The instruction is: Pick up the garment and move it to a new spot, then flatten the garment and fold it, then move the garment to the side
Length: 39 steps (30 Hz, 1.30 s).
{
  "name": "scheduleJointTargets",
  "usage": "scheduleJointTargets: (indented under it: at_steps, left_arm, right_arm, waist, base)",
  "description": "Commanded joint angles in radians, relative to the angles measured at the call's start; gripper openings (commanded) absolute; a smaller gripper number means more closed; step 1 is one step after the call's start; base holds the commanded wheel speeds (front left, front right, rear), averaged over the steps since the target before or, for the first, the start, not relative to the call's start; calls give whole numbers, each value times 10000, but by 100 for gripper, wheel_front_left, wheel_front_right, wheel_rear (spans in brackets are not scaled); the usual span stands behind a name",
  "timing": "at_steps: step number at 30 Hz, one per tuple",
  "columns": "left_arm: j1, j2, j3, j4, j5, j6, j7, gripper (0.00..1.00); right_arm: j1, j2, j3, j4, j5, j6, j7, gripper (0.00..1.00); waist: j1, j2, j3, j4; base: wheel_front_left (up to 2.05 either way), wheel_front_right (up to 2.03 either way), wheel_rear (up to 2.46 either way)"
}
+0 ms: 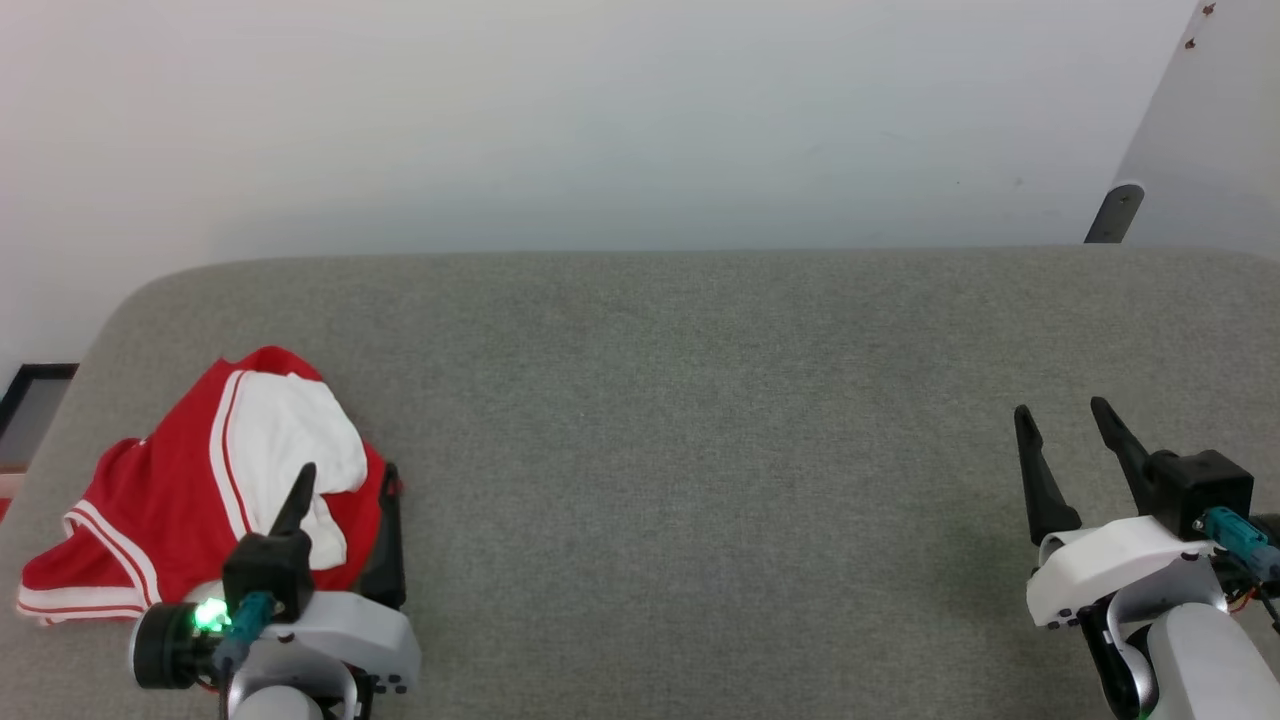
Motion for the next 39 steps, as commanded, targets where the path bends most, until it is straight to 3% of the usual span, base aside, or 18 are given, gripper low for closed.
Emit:
scheduleJointTargets:
  at_steps: [1, 7, 16, 29, 34, 39]
  left_arm:
    - [-116, 19, 26, -42, 227, -27, -88, 100]
    - [-140, 38, 115, 96, 576, -112, -188, 100]
    - [-180, -196, 458, 369, 108, -437, -162, 100]
    - [-245, -258, 630, 427, 309, -621, -162, 100]
    - [-312, -278, 661, 609, 397, -613, -162, 100]
    - [-369, -297, 594, 704, 551, -564, -164, 100]
  right_arm:
    - [-118, -55, 25, -12, -236, 7, -93, 100]
    - [-151, -45, -26, 63, -425, 7, -186, 100]
    - [-97, 10, -183, 34, -105, 7, -186, 100]
    - [-20, 129, -284, -26, 83, 8, -186, 100]
    - [65, 178, -242, -86, 312, 6, -184, 100]
    - [129, 302, -76, -127, 536, 8, -184, 100]
  waist:
    - [0, -1, -1, 1]
    - [0, -1, 20, -11]
    - [0, -1, 31, -26]
    - [0, -1, 19, 14]
    - [0, -1, 23, 442]
    - [0, -1, 61, 1405]
  base:
    - [0, 0, 0]
    - [0, 0, 0]
    - [0, 0, 0]
    - [0, 0, 0]
    - [0, 0, 0]
    - [0, 0, 0]
